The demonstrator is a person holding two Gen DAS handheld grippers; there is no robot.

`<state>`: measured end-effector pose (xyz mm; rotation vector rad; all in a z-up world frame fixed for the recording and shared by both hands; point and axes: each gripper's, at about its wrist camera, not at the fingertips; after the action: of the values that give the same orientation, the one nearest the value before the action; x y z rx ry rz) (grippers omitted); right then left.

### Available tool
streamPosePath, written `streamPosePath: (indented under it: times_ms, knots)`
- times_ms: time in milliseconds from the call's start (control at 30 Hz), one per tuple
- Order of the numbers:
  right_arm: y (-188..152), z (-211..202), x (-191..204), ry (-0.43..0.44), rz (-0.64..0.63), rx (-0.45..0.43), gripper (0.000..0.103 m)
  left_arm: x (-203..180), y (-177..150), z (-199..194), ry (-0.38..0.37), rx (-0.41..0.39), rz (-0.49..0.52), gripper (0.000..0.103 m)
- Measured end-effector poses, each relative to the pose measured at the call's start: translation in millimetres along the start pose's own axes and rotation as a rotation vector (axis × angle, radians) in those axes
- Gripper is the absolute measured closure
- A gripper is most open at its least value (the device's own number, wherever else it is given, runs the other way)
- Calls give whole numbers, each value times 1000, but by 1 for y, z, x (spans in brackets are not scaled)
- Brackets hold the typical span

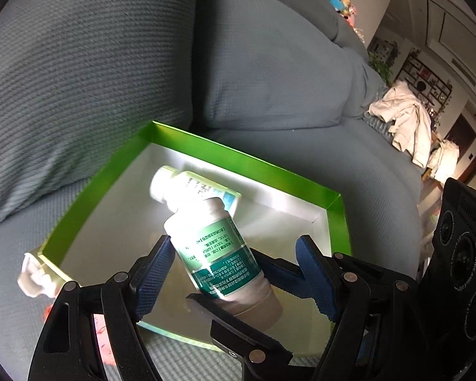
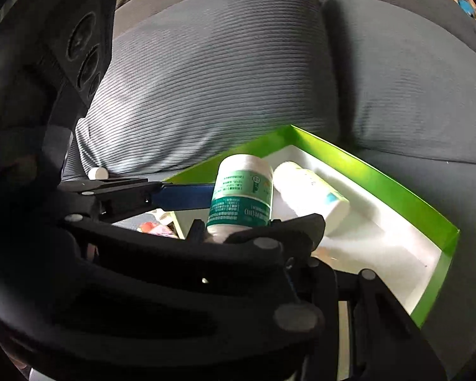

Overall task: Organize rigid objects
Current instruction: 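Carry the green-label bottle into the green box and open the right gripper, then withdraw the right tool and move toward the small white bottle by the backrest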

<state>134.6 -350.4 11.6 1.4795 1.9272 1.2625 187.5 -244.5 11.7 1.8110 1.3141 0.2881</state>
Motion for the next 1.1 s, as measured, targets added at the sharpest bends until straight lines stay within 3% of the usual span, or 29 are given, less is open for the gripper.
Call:
streamPosePath:
  times_ms: [233, 267, 300, 367, 500, 600, 1100]
  knots:
    - [-1, 4, -18, -42, 67, 37, 59, -5, 2, 22, 54, 28, -4, 23]
    - [-1, 4, -19, -47, 70, 43, 49, -5, 2, 23, 72, 38, -4, 20]
    - [-2, 3, -21, -67, 83, 47, 32, -4, 2, 24, 83, 46, -3, 19]
    - [-2, 1, -22, -94, 90, 41, 18, -4, 0, 24, 97, 51, 0, 18]
    - [-5, -3, -22, -137, 86, 42, 19, -6, -5, 16, 143, 37, 33, 17]
    - [-8, -8, -25, -142, 98, 43, 19, -5, -7, 4, 180, 7, 59, 7]
    - [-7, -48, 2, -192, 47, -5, 17, 3, -22, -70, 249, -122, 74, 7]
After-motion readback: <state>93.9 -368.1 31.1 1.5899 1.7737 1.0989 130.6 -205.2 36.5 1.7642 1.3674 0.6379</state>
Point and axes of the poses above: each gripper's, at about its wrist camera, not at the fingertips, and z roughly the way its jaws point, x to its left, y to its top, and after that the axes turned 9 degrees about -x, right-handed
